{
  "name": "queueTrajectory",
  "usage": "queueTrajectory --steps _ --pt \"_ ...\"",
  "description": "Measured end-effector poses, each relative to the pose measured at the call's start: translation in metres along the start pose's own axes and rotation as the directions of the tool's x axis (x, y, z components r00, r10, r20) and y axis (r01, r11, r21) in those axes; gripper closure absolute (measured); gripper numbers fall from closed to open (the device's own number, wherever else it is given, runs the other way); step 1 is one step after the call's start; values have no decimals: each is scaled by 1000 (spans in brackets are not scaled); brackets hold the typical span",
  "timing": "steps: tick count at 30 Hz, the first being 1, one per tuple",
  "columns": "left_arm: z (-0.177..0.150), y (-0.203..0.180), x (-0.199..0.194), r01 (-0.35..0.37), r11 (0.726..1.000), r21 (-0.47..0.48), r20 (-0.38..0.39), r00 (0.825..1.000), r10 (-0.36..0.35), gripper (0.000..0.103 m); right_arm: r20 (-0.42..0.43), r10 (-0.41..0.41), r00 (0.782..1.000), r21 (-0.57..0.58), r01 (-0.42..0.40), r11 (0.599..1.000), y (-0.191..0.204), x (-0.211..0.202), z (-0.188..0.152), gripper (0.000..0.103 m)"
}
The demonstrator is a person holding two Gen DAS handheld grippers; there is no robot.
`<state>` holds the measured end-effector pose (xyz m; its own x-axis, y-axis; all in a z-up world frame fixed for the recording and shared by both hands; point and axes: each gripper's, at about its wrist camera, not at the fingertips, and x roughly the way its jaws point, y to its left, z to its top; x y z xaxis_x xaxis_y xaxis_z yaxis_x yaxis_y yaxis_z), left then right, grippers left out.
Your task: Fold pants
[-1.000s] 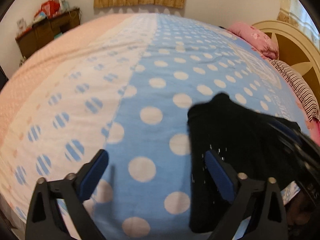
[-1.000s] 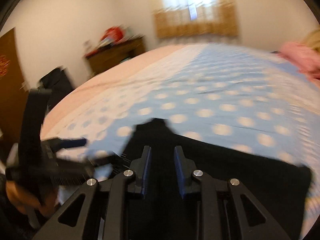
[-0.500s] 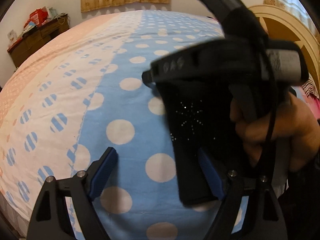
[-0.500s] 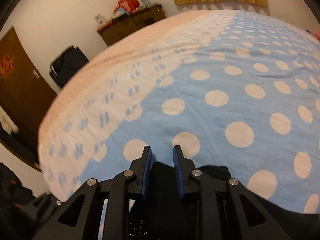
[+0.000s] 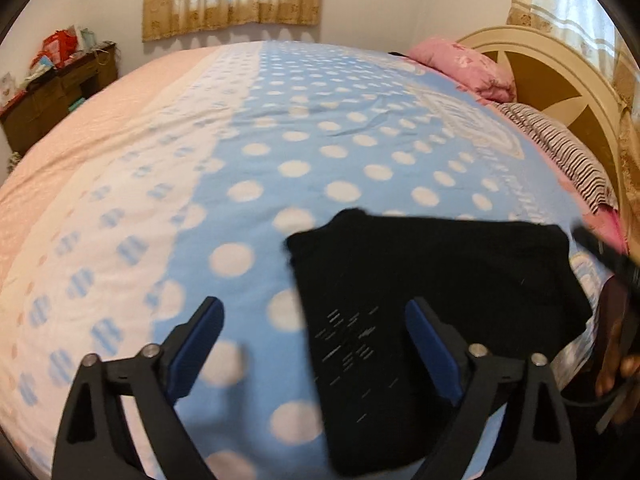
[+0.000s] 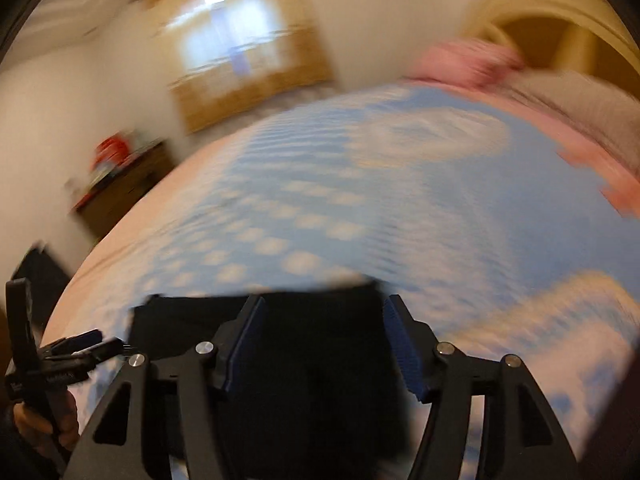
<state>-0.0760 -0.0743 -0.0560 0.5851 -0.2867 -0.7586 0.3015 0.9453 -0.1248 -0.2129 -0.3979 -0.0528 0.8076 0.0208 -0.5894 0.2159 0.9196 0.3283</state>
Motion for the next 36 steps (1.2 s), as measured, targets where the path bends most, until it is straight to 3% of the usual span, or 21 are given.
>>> queueTrajectory --steps 4,8,15,17,24,27,32,36 --pt "5 -19 20 -3 1000 17 -40 999 4 7 -36 11 999 96 -7 995 -34 -3 -19 40" --pt "-6 -21 25 -19 1000 4 -63 998 19 3 -46 64 997 132 -58 990 -33 7 -24 40" --pt "-15 -3 23 12 995 -101 -77 997 -20 0 -77 68 995 85 -62 994 -16 31 -27 40" --pt "-19 2 22 19 992 -125 -71 997 -28 0 -87 95 992 108 -86 990 -15 37 -32 34" --pt "-25 -9 23 -12 995 -99 -70 998 5 0 -98 90 991 25 -88 996 0 39 -40 31" --pt "-25 -10 23 -15 995 -103 -80 997 7 0 -110 45 993 -44 -50 998 9 41 -42 31" --pt "-25 -12 23 -19 995 -102 -89 996 10 0 -111 29 993 -94 -40 995 19 40 -43 52" --pt "-24 -16 22 -14 996 -88 -89 996 6 8 -111 42 993 -90 -52 995 19 41 -43 56"
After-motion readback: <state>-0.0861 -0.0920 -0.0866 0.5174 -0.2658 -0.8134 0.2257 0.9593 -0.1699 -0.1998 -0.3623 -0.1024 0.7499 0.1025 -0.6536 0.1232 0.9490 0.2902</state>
